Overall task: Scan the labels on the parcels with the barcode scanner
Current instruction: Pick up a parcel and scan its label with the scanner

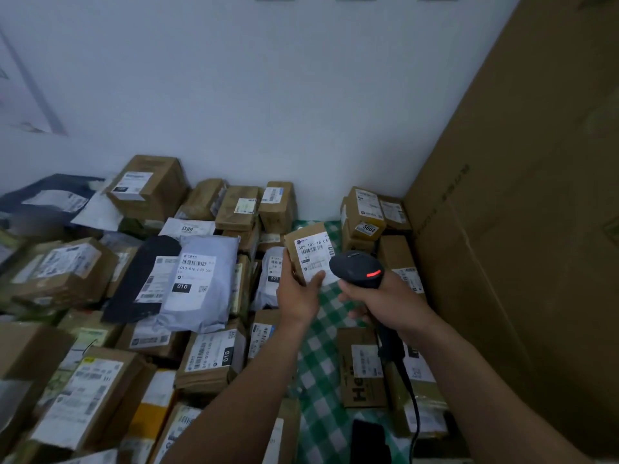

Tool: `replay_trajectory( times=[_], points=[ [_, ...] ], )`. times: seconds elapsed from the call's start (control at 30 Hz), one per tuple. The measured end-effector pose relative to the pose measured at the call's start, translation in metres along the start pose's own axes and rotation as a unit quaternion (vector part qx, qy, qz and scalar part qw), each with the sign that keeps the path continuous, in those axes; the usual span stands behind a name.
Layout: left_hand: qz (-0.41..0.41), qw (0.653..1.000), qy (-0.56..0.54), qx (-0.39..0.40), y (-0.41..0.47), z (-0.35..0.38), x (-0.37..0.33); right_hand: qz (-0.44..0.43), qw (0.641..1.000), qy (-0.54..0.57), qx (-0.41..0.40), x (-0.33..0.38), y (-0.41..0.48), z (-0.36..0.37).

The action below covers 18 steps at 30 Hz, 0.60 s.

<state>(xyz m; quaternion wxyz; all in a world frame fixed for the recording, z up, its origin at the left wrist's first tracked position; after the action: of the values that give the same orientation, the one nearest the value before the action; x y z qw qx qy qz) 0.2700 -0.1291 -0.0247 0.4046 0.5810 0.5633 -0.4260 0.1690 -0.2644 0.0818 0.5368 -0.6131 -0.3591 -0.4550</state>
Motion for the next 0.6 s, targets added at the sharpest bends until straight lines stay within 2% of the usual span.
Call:
replay_trajectory(
  times=[0.27,0.6],
  points=[
    [0.011,0.999,0.035,-0.017,0.021,-0.003,0.000,0.046,0.998,0.002,0.037,0.009,0.010,0.009],
    [0.003,0.998,0.053,-0.024,0.027,-0.003,0.011,0.050,0.998,0.004,0.030,0.009,0.015,0.018]
  ],
)
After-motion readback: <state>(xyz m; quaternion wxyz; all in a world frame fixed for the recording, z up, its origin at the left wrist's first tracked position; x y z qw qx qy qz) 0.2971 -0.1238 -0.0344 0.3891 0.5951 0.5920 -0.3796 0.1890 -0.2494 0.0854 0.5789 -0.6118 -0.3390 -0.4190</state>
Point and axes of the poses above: each hand's wrist, its own y-axis towards the middle knuckle, its own z-axis out of the palm, x = y × z, the point moved 2 cm from there along y, towards the middle knuckle, and after that the axes turned 11 degrees about y, right-handed, at the moved point
